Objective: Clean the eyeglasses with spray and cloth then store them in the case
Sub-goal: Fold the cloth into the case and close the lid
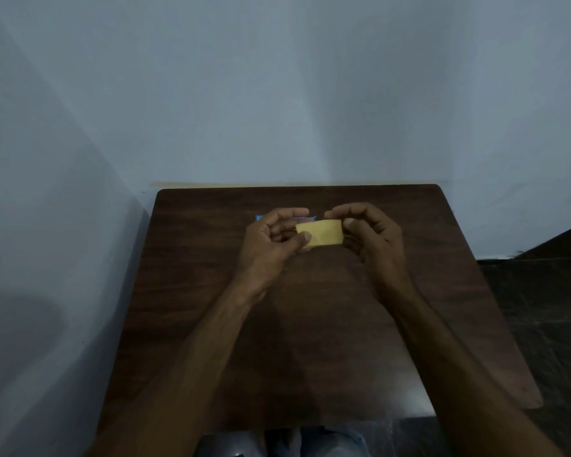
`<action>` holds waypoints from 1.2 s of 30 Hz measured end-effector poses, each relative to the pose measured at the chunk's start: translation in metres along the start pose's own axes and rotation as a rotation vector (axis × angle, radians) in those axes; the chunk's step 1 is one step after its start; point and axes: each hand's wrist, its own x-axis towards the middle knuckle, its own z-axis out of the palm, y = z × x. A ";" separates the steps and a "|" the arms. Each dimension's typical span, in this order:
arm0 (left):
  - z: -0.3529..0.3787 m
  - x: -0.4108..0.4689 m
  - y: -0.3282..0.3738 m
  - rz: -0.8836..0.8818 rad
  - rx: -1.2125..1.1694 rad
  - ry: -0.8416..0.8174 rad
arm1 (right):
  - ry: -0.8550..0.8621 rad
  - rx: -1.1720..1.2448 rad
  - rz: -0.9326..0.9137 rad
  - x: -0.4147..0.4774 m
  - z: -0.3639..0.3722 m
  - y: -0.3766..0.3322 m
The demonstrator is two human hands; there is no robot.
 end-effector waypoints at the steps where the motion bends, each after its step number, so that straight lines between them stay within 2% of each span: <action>1: -0.002 0.001 -0.005 -0.008 0.007 0.014 | -0.004 -0.001 0.045 0.000 0.000 0.006; 4: -0.010 0.004 -0.027 -0.074 0.031 0.069 | -0.037 -0.071 0.189 -0.001 0.002 0.027; 8: -0.025 0.009 -0.067 -0.338 -0.049 0.129 | 0.031 -0.016 0.482 0.008 0.006 0.073; 10: -0.034 0.019 -0.087 -0.406 -0.049 0.187 | 0.045 -0.048 0.539 0.019 0.014 0.097; 18: -0.060 0.106 -0.134 -0.189 0.396 0.343 | 0.197 -0.322 0.413 0.092 0.049 0.171; 22: -0.062 0.120 -0.158 -0.142 0.506 0.389 | 0.229 -0.544 0.323 0.107 0.061 0.183; 29: -0.059 0.126 -0.177 -0.043 0.636 0.405 | 0.191 -0.776 0.241 0.112 0.063 0.201; 36: -0.061 0.127 -0.178 -0.031 0.787 0.295 | 0.112 -0.959 0.184 0.110 0.064 0.212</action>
